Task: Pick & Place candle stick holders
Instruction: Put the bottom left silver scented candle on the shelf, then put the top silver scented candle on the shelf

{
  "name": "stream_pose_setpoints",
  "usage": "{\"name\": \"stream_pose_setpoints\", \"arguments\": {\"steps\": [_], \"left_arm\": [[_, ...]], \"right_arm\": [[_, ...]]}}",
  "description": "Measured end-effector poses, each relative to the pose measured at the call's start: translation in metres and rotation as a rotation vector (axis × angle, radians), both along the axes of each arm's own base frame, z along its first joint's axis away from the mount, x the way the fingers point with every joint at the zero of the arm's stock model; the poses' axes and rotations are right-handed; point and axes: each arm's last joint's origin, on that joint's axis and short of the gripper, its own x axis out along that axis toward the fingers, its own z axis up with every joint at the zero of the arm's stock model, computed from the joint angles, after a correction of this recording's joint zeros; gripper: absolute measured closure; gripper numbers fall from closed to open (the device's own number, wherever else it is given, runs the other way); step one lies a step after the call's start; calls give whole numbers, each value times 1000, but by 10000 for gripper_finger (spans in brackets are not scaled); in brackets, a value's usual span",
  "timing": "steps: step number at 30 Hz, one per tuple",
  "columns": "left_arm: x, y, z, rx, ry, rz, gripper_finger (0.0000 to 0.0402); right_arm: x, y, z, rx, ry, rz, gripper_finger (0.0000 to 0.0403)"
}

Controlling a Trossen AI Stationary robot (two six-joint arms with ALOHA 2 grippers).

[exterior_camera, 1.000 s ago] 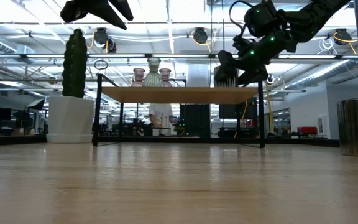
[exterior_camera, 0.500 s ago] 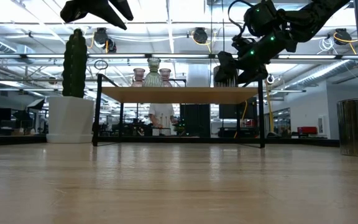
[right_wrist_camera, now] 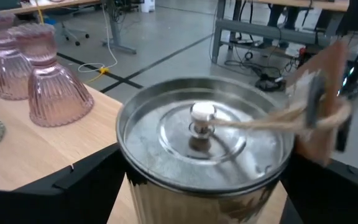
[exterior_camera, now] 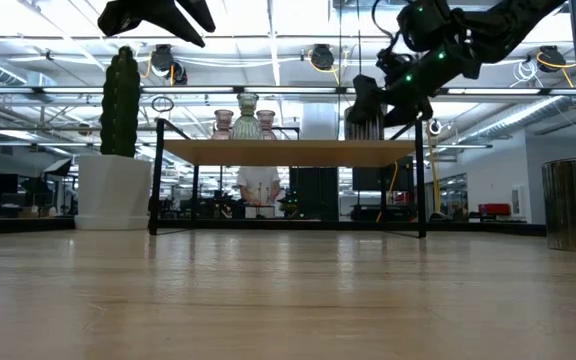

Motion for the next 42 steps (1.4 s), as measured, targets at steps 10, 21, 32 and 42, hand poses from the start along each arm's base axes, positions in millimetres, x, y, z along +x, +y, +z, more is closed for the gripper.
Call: {"name": "stream_pose_setpoints", "arguments": {"steps": [10, 21, 32, 42], "left_arm": [[0, 0, 0, 0, -1, 0, 298], [0, 0, 0, -2, -7, 1, 298], [2, -1, 1, -9, -24, 4, 298], [2, -1, 1, -13, -26, 8, 298]], "right_arm": [[-13, 7, 26, -62, -89, 9, 14], [-56, 61, 72, -134, -152, 231, 14], [-117, 113, 57, 240, -69, 414, 14], [-134, 131, 30, 786, 59, 502, 14]]}}
